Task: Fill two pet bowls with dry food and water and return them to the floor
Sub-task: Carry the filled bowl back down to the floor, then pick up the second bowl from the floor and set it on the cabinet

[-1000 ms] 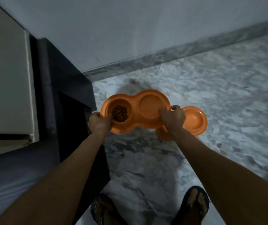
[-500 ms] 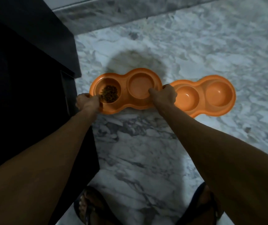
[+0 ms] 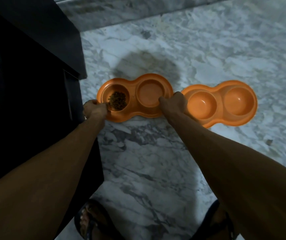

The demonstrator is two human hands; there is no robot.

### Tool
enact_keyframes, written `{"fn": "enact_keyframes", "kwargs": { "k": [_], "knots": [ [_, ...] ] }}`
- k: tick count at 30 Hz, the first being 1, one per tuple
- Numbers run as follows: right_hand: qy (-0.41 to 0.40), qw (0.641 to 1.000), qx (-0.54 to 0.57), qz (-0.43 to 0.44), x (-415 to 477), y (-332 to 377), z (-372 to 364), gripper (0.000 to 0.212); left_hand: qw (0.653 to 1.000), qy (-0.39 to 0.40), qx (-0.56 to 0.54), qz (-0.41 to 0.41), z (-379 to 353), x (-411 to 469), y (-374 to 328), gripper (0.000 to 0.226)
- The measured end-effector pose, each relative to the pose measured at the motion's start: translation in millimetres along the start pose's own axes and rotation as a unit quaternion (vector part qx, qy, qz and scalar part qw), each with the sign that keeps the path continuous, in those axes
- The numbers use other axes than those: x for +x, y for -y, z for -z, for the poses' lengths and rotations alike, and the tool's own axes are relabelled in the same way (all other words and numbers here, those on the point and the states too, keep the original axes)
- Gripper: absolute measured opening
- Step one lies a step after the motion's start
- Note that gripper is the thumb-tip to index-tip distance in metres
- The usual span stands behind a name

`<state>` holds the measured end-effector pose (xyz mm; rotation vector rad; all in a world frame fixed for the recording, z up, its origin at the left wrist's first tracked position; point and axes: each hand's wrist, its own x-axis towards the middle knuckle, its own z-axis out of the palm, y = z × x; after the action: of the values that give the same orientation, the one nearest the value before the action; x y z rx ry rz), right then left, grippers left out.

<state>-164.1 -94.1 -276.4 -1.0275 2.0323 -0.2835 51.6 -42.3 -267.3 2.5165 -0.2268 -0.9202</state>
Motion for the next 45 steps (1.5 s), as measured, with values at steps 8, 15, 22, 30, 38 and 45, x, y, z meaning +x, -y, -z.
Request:
{"fn": "enact_keyframes", "kwargs": {
  "k": [8,15,22,30,38,45],
  "knots": [
    [0.023,1.0,0.015,-0.016,-1,7,31,0.031,0.993,-0.009,0.091,-0.08,-15,-56,-32,0.071],
    [-0.067,0.998,0.005,-0.015,18,-21,123,0.039,0.959,0.033,0.111,-0.26,-80,-165,-44,0.05],
    [-0.115,0.987,-0.067,-0.089,61,-84,194,0.05,0.977,0.155,0.11,-0.1,-157,-218,-38,0.071],
    [-0.077,0.987,-0.003,-0.141,91,-126,202,0.054,0.979,0.145,0.139,-0.035,-197,-212,-15,0.078],
    [-0.079,0.987,0.036,-0.135,57,-114,228,0.043,0.989,0.113,0.07,-0.058,-168,-232,-29,0.049],
    [-0.075,0.986,0.073,-0.127,-24,-22,311,0.046,0.99,0.077,0.054,-0.106,-61,-293,-118,0.038]
  ]
}}
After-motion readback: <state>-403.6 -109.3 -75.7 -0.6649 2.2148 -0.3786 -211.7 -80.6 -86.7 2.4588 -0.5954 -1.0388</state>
